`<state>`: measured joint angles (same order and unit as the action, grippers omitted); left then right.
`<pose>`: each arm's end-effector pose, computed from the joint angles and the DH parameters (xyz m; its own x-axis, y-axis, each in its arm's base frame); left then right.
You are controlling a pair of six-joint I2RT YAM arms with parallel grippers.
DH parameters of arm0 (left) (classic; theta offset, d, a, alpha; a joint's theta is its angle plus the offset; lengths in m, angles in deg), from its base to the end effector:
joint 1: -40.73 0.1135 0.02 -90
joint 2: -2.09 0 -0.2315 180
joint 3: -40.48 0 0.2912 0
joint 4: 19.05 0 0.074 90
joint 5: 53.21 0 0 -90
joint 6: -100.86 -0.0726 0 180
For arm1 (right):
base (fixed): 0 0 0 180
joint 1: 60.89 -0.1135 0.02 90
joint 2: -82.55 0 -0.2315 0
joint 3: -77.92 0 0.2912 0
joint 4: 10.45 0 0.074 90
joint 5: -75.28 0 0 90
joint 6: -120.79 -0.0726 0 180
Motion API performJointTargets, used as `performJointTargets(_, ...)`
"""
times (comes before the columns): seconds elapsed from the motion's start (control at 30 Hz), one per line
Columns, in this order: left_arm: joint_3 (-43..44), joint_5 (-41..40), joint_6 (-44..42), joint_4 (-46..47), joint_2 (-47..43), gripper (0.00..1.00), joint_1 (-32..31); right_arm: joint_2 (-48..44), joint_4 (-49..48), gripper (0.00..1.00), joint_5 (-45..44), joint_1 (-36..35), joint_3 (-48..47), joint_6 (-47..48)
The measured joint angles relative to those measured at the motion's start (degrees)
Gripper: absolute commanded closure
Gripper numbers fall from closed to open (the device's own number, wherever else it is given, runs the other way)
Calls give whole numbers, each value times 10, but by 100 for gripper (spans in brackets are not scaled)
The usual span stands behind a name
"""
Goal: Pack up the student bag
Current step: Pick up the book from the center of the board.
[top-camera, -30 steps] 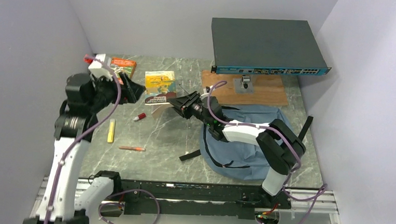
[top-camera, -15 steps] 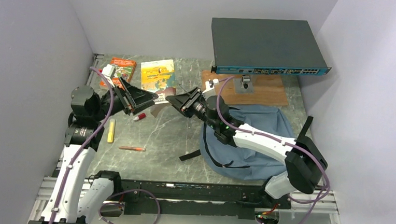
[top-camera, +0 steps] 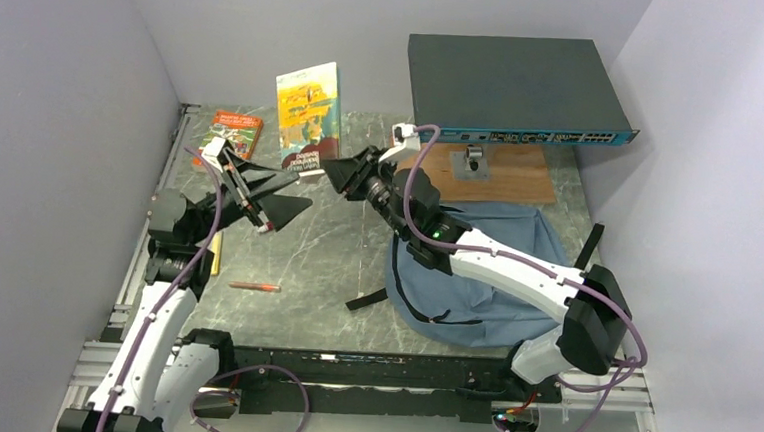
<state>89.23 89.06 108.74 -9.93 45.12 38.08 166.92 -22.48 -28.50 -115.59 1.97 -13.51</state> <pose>0.2521 -0.0691 0.3308 -0.8196 -0.5689 -0.0681 0.1448 -0.0907 -0.9853 0.2623 0.3406 0.3103 -0.4316 0.5642 -0.7038 -0.4944 0.5046 0.7078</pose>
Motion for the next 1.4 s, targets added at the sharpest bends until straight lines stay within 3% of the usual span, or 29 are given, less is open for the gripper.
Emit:
performJointTargets(0.13,-5,-33,63,86,25,0,-10,12,14,100,-31,-2,-55,53)
performJointTargets(0.3,-5,-52,156,261,118,0,-17,37,22,100,-43,-2,-118,83)
performJointTargets(0.4,-5,-64,179,314,179,0,-22,52,36,100,-38,-2,-151,88)
performJointTargets(0.77,23,-147,93,332,197,0,-41,55,80,100,-22,-4,-175,100)
performJointTargets(1.07,30,-175,114,347,249,0,-86,54,73,100,6,-3,-176,139)
performJointTargets(1.4,-3,-224,127,355,247,0,-104,16,71,100,23,-2,-131,150)
